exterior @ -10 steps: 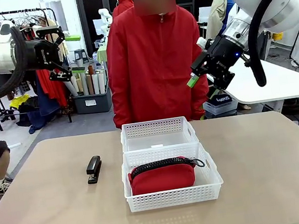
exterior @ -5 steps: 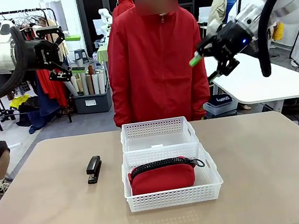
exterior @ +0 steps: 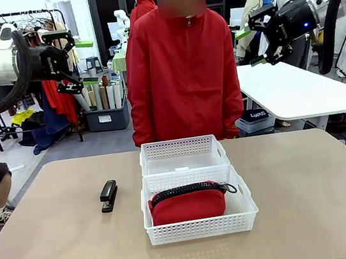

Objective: Distribute items into two baskets.
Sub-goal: Pick up the Stapler that the person points to.

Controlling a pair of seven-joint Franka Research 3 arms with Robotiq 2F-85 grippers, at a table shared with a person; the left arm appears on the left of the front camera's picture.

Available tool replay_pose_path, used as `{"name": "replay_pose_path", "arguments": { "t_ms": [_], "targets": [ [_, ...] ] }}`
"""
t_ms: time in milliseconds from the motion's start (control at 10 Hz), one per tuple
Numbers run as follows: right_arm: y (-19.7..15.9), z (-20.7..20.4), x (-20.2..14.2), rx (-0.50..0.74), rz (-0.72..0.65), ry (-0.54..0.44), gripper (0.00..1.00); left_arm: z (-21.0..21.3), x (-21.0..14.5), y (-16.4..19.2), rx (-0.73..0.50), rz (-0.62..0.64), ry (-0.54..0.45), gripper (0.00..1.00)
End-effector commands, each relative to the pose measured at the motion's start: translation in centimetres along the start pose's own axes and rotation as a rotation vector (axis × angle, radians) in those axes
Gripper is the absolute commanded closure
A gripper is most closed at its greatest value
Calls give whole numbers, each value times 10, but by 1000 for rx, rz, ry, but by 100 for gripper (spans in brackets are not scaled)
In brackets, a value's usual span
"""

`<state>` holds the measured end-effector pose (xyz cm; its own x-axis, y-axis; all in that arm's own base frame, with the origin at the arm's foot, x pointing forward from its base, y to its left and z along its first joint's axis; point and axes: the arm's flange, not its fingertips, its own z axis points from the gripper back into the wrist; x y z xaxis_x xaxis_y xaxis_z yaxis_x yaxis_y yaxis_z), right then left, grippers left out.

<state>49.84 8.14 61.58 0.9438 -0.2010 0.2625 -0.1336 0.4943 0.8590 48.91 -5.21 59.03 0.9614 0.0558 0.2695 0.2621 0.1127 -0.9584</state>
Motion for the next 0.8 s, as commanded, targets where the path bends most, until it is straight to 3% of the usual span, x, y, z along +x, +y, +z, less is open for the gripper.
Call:
{"name": "replay_pose_path", "arguments": {
  "t_ms": [0, 300, 700],
  "targets": [
    [-25, 3, 2, 130, -12, 23, 0, 0, 0, -3, -3, -5, 2, 0],
    [-49, -5, 11, 266, -87, 114, 0, 0, 0, -3, -3, -5, 2, 0],
    [-52, -7, 16, 405, -87, 122, 0, 0, 0, -3, -3, -5, 2, 0]
  ]
}}
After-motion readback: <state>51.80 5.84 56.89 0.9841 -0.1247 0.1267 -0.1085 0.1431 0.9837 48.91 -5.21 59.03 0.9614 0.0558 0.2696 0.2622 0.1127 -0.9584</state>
